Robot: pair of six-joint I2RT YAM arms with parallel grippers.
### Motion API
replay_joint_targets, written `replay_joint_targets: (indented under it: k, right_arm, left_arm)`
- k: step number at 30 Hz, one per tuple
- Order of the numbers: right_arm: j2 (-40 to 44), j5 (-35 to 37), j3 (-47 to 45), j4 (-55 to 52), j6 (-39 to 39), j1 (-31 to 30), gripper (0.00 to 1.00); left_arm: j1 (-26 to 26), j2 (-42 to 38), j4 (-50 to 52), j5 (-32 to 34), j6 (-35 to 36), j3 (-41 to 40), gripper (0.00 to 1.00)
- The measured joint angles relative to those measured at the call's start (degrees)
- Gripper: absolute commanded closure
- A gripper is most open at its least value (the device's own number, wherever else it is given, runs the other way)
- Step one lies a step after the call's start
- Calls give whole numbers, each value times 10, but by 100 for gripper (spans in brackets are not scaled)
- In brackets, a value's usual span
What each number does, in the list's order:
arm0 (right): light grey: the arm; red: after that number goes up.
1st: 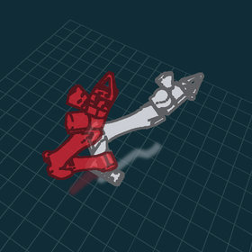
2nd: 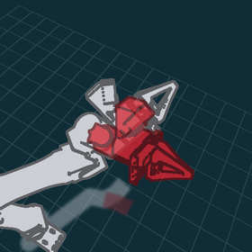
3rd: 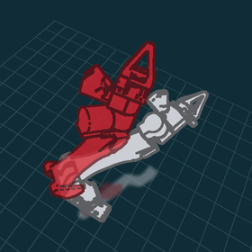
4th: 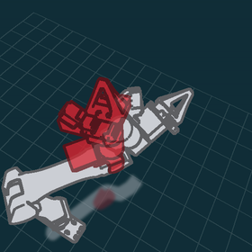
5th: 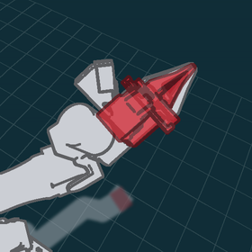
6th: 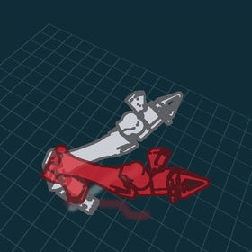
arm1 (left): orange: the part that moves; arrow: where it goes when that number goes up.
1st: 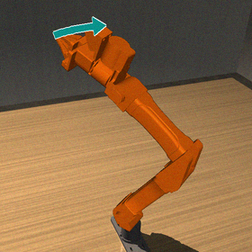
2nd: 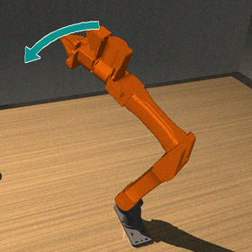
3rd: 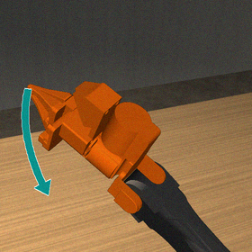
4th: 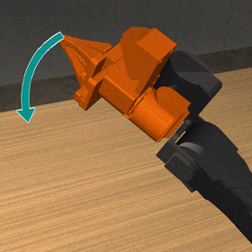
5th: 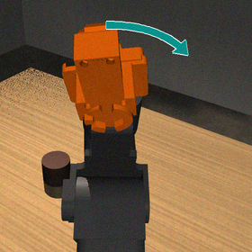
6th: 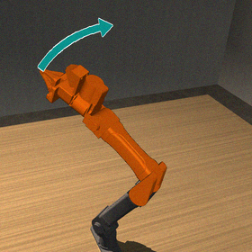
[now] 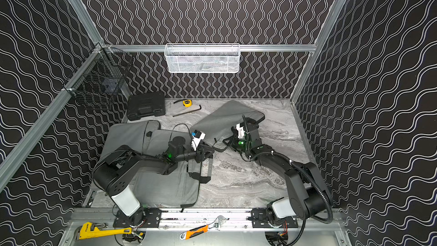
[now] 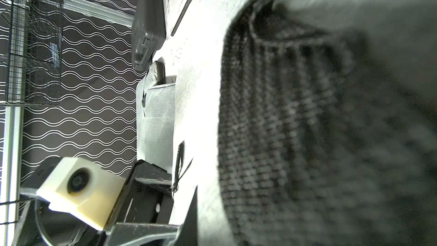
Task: Open the zippered laptop bag and take out the laptop
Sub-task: Unzip the zipper on the zippered laptop bag.
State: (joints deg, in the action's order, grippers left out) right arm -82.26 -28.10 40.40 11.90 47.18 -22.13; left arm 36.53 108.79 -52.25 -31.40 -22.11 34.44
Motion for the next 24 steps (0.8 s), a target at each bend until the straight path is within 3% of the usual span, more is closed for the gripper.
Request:
replay_joint_targets:
  k: [17,24]
  right_arm:
    - [3,4,17,-13,2,0,90]
    - [2,4,18,-14,2,0,89]
  left_arm:
    - [9,33,-31,-38,3,21,65]
    - [12,26,-26,-38,4,12,79]
